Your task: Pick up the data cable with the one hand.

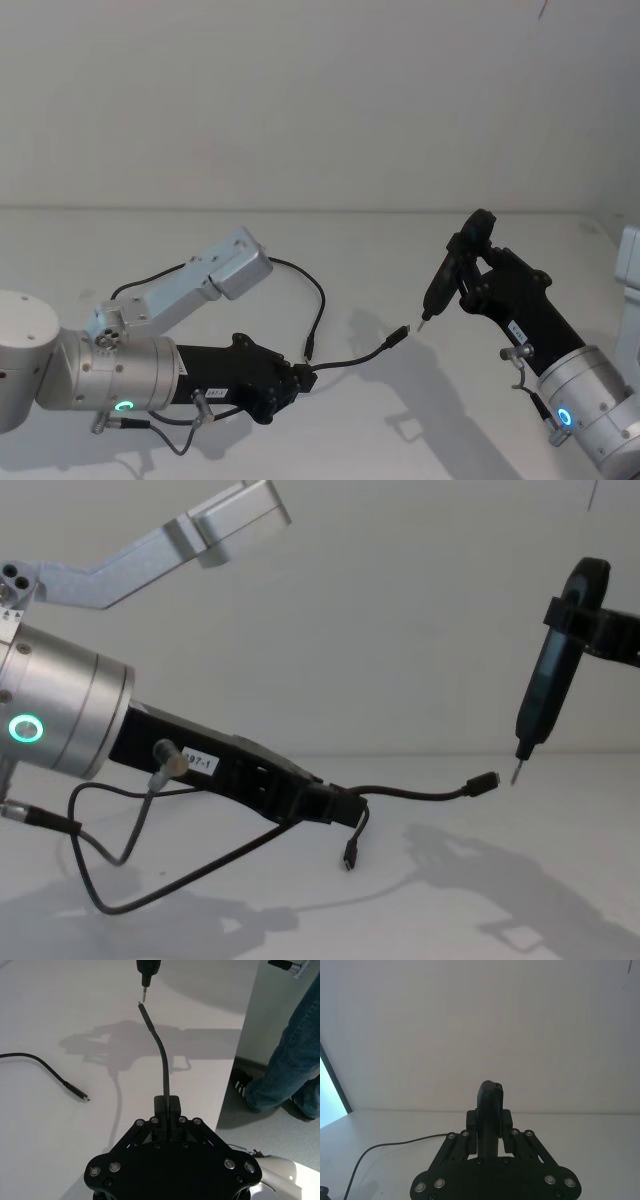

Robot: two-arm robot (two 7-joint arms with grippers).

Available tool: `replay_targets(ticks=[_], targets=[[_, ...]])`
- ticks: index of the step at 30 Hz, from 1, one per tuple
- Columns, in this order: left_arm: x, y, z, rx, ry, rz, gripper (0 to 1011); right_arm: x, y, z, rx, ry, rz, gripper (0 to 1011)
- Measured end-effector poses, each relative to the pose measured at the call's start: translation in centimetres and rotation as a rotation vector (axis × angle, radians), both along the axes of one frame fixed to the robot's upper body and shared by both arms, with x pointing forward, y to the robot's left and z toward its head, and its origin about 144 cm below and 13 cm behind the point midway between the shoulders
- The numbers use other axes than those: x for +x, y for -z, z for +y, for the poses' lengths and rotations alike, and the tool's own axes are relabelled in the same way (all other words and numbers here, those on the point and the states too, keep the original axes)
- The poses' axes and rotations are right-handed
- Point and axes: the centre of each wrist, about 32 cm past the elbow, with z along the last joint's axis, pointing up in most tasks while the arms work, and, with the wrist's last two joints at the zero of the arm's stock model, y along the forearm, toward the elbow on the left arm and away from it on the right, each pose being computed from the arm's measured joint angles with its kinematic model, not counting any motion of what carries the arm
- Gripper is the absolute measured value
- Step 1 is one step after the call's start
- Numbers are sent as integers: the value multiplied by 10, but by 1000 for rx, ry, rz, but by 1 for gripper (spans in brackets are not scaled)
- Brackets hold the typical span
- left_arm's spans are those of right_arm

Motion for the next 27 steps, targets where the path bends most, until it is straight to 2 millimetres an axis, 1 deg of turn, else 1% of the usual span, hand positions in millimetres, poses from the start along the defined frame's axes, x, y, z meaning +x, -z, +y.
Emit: replay_targets(ticks=[27], targets=[[0, 0, 0, 0, 0, 0, 37, 3, -1, 5, 6, -22, -2, 279]])
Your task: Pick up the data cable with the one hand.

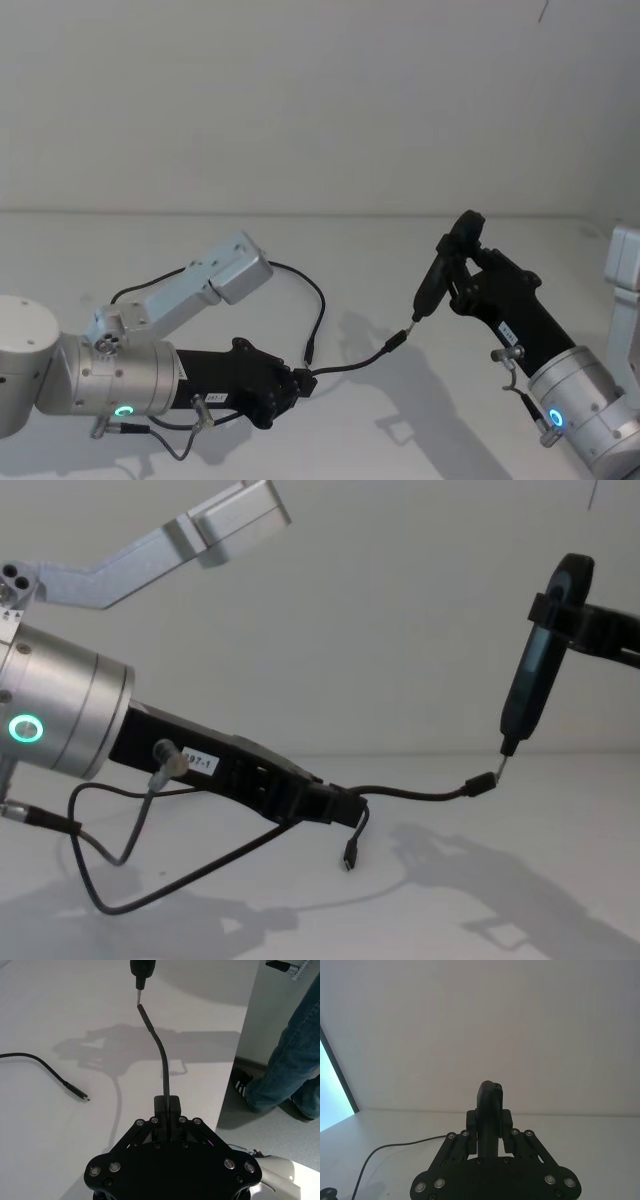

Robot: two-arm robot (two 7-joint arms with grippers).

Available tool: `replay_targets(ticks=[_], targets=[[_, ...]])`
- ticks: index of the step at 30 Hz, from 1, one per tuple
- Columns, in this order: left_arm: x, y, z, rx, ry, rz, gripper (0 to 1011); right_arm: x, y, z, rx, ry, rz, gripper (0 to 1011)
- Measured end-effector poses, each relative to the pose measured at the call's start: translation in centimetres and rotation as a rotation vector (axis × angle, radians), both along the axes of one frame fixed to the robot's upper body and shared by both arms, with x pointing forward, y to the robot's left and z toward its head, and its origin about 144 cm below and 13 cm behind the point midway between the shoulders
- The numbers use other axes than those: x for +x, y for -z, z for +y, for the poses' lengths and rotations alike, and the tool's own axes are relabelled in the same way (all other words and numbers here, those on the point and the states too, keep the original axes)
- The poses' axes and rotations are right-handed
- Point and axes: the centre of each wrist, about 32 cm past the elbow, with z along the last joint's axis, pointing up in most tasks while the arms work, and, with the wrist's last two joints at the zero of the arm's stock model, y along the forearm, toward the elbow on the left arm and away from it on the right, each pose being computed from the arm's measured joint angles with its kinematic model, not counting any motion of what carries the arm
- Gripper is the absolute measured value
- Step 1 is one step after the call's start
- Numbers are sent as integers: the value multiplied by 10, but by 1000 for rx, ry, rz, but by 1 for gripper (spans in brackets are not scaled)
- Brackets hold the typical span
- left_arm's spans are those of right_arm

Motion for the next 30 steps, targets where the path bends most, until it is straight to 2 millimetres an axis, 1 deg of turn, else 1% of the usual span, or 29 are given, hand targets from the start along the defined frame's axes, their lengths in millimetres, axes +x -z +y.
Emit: replay_targets(ticks=[30], targets=[[0, 0, 0, 0, 0, 0, 37, -1, -4, 2, -11, -12, 8, 279]])
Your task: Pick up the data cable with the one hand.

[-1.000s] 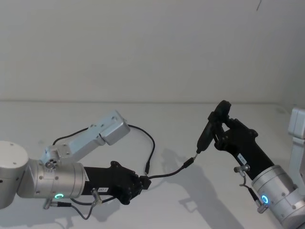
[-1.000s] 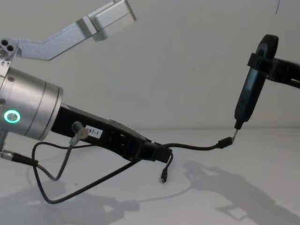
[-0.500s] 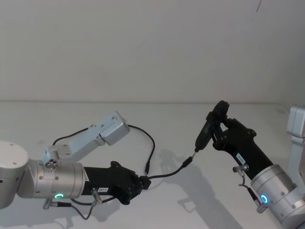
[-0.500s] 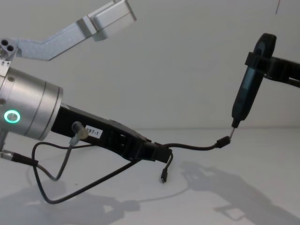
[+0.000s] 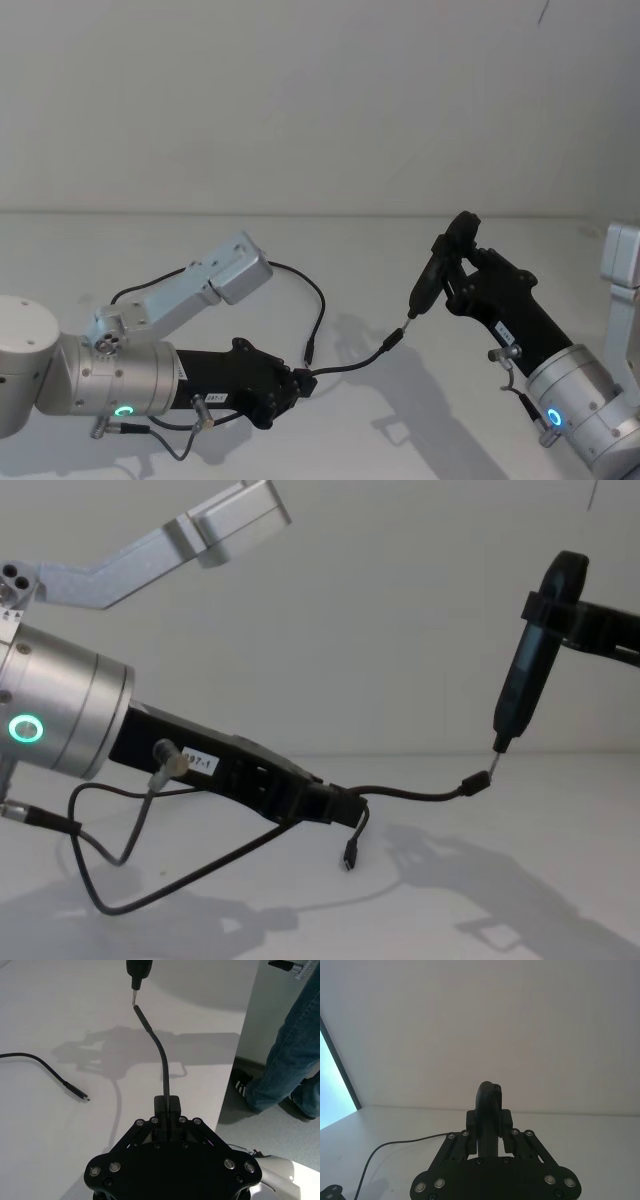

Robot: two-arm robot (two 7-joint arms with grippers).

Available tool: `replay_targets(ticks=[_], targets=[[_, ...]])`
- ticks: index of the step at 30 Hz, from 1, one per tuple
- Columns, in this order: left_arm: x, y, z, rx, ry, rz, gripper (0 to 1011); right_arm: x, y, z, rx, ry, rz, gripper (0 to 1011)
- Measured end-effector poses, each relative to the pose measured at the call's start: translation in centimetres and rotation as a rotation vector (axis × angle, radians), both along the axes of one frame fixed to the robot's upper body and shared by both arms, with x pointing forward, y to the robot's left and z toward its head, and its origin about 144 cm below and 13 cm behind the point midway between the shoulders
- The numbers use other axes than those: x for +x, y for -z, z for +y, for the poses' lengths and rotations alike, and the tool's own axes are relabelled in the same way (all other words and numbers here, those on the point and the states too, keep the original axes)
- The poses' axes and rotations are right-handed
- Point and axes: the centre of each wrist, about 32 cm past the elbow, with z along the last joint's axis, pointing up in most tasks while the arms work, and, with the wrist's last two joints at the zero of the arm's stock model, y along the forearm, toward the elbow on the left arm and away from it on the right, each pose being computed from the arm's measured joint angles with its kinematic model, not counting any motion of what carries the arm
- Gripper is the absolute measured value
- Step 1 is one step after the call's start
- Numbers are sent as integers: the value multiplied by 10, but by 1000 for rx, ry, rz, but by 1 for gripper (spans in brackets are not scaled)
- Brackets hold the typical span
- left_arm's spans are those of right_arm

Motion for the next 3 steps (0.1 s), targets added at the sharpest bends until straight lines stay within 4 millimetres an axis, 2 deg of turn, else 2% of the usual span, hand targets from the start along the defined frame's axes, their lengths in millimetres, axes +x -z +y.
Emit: replay_targets(ticks=[3], targets=[[0, 0, 0, 0, 0, 0, 37, 0, 0, 0, -1, 0, 0, 279]])
